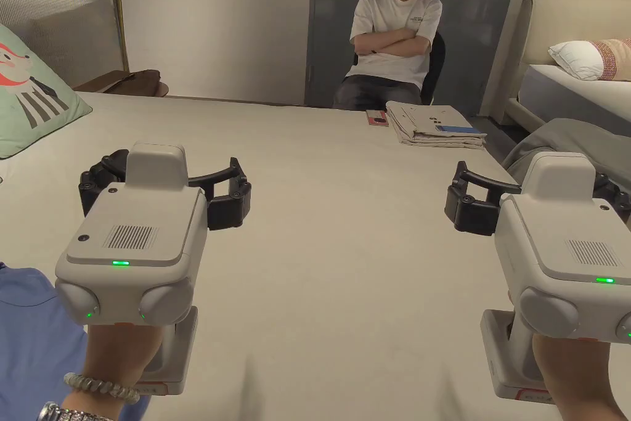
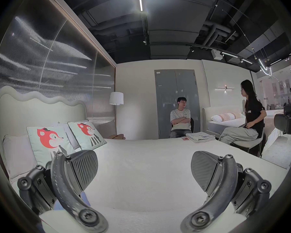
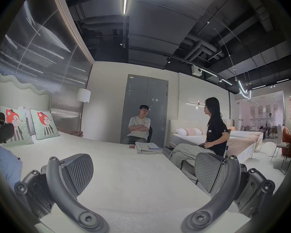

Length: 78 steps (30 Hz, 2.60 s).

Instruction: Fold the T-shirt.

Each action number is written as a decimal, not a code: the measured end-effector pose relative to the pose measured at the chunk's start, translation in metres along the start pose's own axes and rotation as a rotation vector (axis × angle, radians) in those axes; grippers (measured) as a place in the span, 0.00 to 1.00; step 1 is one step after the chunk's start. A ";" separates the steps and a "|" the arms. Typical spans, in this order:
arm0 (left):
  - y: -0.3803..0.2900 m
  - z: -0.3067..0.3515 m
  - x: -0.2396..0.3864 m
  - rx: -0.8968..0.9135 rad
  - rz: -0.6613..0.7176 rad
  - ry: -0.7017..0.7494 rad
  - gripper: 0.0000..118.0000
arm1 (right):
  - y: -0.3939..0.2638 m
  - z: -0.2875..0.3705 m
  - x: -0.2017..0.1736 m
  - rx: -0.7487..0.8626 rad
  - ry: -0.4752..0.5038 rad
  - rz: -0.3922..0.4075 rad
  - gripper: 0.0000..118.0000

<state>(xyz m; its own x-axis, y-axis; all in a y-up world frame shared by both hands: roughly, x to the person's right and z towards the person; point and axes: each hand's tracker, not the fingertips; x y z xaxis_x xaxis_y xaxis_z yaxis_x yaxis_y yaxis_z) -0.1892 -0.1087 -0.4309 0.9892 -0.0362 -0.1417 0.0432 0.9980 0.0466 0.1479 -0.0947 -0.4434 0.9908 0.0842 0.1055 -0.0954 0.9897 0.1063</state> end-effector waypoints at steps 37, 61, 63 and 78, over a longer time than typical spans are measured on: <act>-0.008 0.065 -0.174 -0.127 -0.017 0.441 0.00 | 0.006 -0.030 -0.196 -0.030 0.458 -0.051 0.00; -0.174 -0.025 -0.150 -1.052 0.214 0.139 0.64 | -0.059 -0.060 -0.189 -0.220 0.430 0.044 0.00; -0.184 -0.025 -0.146 -1.068 0.204 0.150 0.45 | -0.060 -0.060 -0.187 -0.225 0.428 0.051 0.00; -0.066 -0.016 -0.158 -0.672 0.248 0.231 0.05 | -0.038 -0.054 -0.143 -0.182 0.377 0.006 0.00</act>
<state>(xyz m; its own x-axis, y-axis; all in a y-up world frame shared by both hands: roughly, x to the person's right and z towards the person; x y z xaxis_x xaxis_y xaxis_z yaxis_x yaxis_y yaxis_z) -0.3503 -0.1675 -0.4277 0.9014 0.1317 -0.4125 -0.3446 0.7950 -0.4991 0.0149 -0.1379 -0.5160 0.9590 0.0930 -0.2676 -0.1166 0.9905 -0.0734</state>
